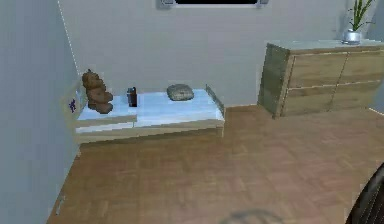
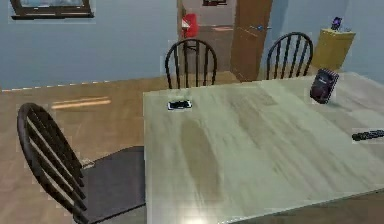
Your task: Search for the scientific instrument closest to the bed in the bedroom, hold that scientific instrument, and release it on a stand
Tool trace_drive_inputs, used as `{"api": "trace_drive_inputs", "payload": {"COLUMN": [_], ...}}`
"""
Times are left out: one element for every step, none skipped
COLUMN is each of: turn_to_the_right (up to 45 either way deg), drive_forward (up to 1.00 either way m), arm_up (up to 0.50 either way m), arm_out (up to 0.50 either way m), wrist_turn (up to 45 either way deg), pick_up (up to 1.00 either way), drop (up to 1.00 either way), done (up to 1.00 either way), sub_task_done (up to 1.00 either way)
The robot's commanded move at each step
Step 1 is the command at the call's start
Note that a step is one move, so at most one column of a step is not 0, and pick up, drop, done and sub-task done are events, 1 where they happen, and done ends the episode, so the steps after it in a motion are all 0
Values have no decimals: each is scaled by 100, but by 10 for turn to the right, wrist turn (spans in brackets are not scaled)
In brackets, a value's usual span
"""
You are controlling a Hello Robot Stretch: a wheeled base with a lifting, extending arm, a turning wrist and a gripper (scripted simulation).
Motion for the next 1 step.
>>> {"api": "trace_drive_inputs", "payload": {"turn_to_the_right": [0], "drive_forward": [30], "arm_up": [0], "arm_out": [0], "wrist_turn": [0], "pick_up": [0], "drop": [0], "done": [0], "sub_task_done": [0]}}
